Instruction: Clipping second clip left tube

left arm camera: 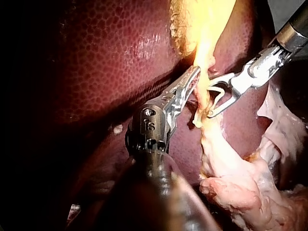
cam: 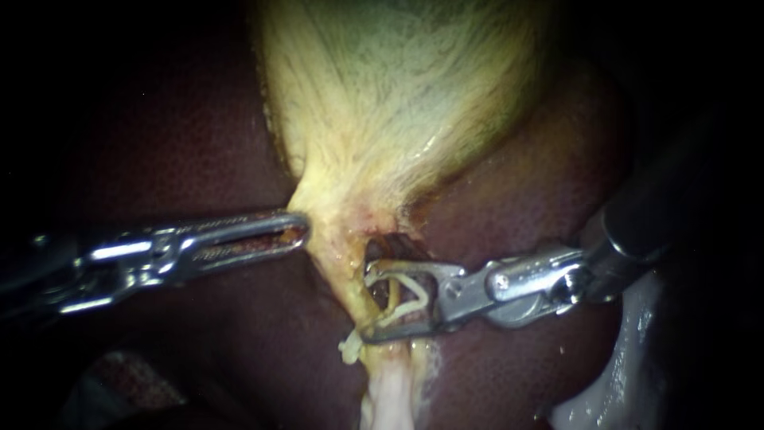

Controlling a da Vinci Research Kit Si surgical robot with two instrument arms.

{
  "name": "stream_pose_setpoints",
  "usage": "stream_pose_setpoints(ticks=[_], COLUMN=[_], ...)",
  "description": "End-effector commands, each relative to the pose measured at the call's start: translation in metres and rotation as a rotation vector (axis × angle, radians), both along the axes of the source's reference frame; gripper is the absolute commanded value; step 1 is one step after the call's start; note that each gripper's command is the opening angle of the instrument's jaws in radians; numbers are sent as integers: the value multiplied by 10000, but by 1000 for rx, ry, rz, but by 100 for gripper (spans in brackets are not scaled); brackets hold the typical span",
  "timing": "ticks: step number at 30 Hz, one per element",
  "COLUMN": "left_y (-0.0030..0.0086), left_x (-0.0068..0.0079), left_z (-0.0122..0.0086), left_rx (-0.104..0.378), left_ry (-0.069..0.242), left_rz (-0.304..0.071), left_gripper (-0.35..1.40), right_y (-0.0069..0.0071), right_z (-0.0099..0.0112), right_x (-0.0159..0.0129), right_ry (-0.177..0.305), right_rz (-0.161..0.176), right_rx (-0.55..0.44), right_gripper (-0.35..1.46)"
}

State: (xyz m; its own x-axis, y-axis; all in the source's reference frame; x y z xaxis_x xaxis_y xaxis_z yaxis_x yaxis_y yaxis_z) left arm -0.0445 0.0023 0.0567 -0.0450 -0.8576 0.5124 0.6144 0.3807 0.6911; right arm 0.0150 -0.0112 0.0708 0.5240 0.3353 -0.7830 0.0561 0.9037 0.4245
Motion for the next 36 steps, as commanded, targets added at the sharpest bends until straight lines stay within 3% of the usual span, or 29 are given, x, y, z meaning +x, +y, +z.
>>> stream_pose_setpoints(ticks=[1,7,12,21,23,24,27,36], left_y=[0,0,-1,-1,-1,-1,-1,-1], left_x=[-1,-5,-5,-8,-9,-9,-9,-9], left_z=[1,0,-2,-1,-1,-1,-1,-1], left_rx=[0,-1,-1,-1,-1,-1,-1,-1], left_ry=[0,3,4,3,3,3,3,3], left_rz=[-1,-5,-6,-5,-5,-5,-5,-5], left_gripper=[-33,-33,-33,-33,-33,-33,-33,-33], right_y=[-2,-9,-15,-25,-24,-24,-23,-15], right_z=[-2,-4,3,8,8,7,6,6], right_x=[1,19,31,39,37,35,28,24], right_ry=[6,36,48,20,9,-7,-66,-91], right_rz=[-10,-66,-92,-121,-121,-115,-98,-86], right_rx=[5,38,42,50,60,80,119,124], right_gripper=[58,54,52,42,35,23,-35,-35])
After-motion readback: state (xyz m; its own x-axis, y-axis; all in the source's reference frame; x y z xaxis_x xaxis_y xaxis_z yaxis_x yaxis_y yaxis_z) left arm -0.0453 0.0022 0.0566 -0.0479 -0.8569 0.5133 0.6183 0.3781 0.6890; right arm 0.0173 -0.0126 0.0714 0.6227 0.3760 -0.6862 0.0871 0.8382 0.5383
